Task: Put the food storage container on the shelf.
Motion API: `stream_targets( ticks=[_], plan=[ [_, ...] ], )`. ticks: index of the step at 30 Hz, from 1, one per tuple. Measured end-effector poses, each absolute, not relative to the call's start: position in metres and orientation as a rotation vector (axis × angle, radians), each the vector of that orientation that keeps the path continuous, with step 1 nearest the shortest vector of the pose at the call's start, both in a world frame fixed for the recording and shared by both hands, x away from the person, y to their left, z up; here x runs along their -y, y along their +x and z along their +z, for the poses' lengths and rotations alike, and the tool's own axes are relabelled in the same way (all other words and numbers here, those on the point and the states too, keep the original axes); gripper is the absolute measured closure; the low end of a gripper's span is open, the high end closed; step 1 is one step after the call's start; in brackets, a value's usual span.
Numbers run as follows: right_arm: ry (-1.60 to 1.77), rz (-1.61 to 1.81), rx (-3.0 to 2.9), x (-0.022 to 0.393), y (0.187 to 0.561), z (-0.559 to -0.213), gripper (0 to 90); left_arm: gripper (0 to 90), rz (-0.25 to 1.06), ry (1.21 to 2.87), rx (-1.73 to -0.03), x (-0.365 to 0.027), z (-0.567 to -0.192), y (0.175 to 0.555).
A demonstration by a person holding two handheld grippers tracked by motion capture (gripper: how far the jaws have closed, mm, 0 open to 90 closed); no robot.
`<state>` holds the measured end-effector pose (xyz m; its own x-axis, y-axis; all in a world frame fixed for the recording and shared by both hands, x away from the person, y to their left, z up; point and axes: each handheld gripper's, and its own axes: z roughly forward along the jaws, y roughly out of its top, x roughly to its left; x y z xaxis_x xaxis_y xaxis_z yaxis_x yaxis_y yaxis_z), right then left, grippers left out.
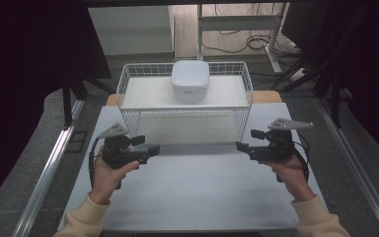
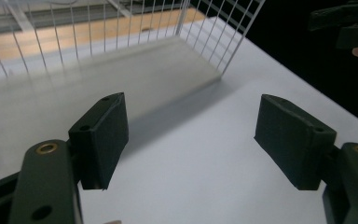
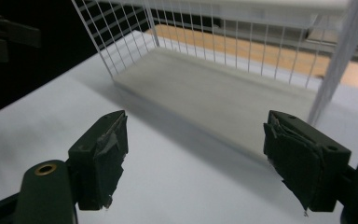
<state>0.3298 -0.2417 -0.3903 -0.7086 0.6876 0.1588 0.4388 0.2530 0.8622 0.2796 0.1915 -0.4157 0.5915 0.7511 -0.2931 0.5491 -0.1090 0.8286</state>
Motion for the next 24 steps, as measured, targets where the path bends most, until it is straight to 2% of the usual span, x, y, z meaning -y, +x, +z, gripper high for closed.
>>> stream_targets(
  ticks=[8,12,17,24],
  plan=[
    [1.096,1.372,-2.303,0.257,0.316,-0.444,21.4,26.1,0.287,1.835,-1.185,-0.201,-0.473,0.271],
    [1.146,1.324,-2.324,0.261,0.318,-0.467,21.4,26.2,0.237,1.877,-1.242,-0.207,-0.496,0.275],
    [1.186,1.281,-2.341,0.261,0.321,-0.483,21.4,26.3,0.255,1.872,-1.244,-0.208,-0.499,0.275],
    [1.172,1.273,-2.326,0.262,0.319,-0.482,21.4,26.3,0.254,1.884,-1.239,-0.205,-0.500,0.275]
  ],
)
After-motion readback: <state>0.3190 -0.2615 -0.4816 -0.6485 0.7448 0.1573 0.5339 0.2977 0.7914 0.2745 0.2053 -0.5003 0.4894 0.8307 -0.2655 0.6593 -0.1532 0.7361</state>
